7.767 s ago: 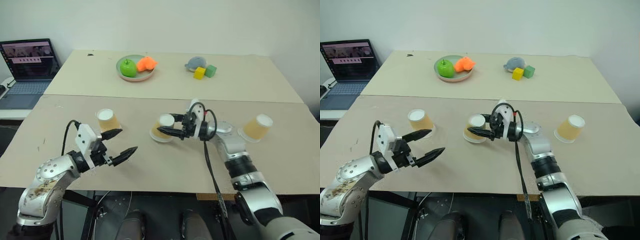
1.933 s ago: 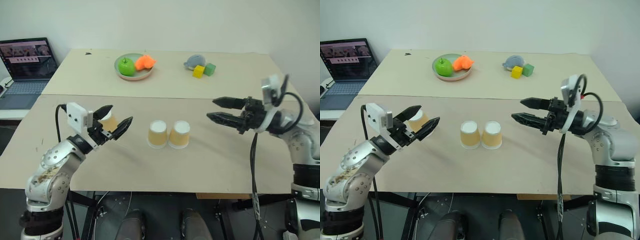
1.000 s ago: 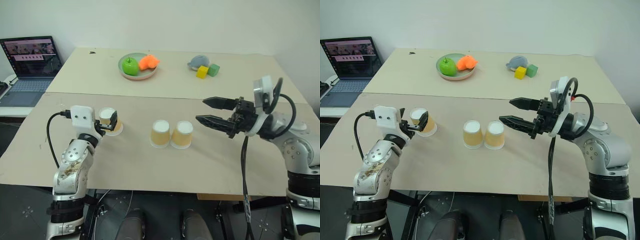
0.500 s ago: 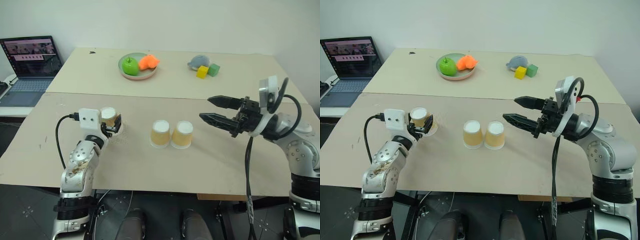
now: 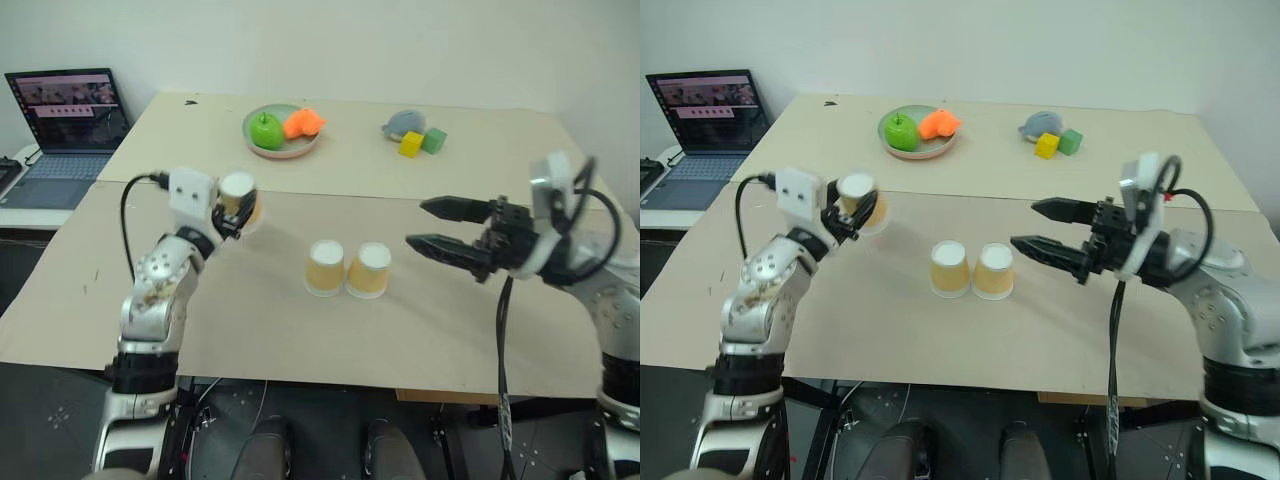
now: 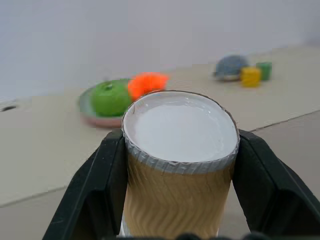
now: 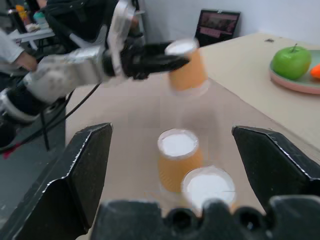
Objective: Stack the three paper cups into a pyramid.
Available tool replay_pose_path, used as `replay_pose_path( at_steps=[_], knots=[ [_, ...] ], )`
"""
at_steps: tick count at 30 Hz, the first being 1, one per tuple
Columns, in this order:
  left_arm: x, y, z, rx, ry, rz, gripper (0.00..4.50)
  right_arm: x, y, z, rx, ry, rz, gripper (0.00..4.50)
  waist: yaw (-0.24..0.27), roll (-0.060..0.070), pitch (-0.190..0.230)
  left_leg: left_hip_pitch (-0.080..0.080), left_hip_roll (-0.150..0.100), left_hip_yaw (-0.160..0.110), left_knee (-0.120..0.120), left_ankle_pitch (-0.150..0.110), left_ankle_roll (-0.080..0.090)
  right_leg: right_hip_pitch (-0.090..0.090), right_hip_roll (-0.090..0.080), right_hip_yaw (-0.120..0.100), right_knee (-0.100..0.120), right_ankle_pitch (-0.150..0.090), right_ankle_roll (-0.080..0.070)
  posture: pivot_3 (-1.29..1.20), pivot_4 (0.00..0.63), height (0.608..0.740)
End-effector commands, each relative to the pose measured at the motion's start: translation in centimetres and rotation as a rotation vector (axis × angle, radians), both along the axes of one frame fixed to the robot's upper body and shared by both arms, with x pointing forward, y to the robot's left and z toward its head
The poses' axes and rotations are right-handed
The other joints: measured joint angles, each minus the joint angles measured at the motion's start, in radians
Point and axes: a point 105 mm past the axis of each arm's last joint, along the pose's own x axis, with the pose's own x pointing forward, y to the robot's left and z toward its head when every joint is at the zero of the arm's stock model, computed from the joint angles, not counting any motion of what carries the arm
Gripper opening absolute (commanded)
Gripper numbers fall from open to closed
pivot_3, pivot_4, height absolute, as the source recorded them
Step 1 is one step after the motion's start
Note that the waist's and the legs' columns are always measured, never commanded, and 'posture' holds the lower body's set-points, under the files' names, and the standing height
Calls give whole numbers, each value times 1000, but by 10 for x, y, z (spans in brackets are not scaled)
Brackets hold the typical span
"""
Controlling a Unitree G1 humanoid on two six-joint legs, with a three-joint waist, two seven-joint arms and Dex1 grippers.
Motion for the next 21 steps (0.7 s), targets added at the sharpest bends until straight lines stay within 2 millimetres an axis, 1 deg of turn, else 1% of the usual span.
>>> replay_pose_path(
  at_steps=[1, 4, 6, 9, 12, 15, 17, 19, 21],
  knots=[
    [-14, -32, 29, 3, -76, -262, 2816, -18, -1, 0, -51, -28, 39, 4500, -3, 0, 0, 0, 0, 0, 0, 0, 0, 0, 0, 0, 0, 0, 0, 0, 150, 678],
    [-21, -52, 40, 5, -70, -442, 2816, -22, -5, -7, -93, -20, 21, 4500, -11, 0, 0, 0, 0, 0, 1, 0, 0, 0, 0, 1, 0, 0, 1, 0, 150, 678],
    [-25, -69, 48, 0, -46, -575, 2816, -18, -13, -12, -132, -44, -45, 4500, -10, -1, 0, 1, 0, 0, 0, 0, 0, 0, 0, 1, 1, 1, 1, 0, 150, 678],
    [-27, -81, 54, 5, -35, -668, 2816, -12, -19, -14, -140, -51, -103, 4500, -12, -1, 0, 1, 0, 0, 1, 0, 0, 0, 1, 1, 1, 1, 1, 0, 150, 678],
    [-31, -95, 55, 1, -29, -758, 2816, -16, -22, -16, -135, -37, -115, 4500, -9, -1, 0, 1, 0, 0, 1, 0, 0, 0, 1, 1, 1, 1, 1, 0, 150, 678],
    [-32, -102, 38, 45, 19, -806, 2816, -17, -22, -21, -145, -35, -133, 4500, -8, -1, 1, 0, 0, 0, 1, 0, 0, 0, 1, 1, 0, 1, 1, 0, 150, 678],
    [-29, -101, 28, 57, 53, -798, 2816, -18, -22, -22, -142, -36, -139, 4500, -9, -1, 1, 0, 0, 0, 1, 0, 0, 0, 1, 1, 0, 1, 1, 0, 150, 678],
    [-21, -97, 13, 91, 93, -748, 2816, -19, -22, -22, -136, -34, -146, 4500, -9, -1, 1, 1, 0, 0, 1, 0, 0, 0, 1, 1, 0, 1, 1, 0, 150, 678],
    [-23, -96, 2, 116, 117, -758, 2816, -22, -21, -22, -128, -31, -149, 4500, -10, -1, 1, 1, 0, 0, 1, 0, 0, 0, 1, 1, 1, 1, 1, 0, 150, 678]
  ],
)
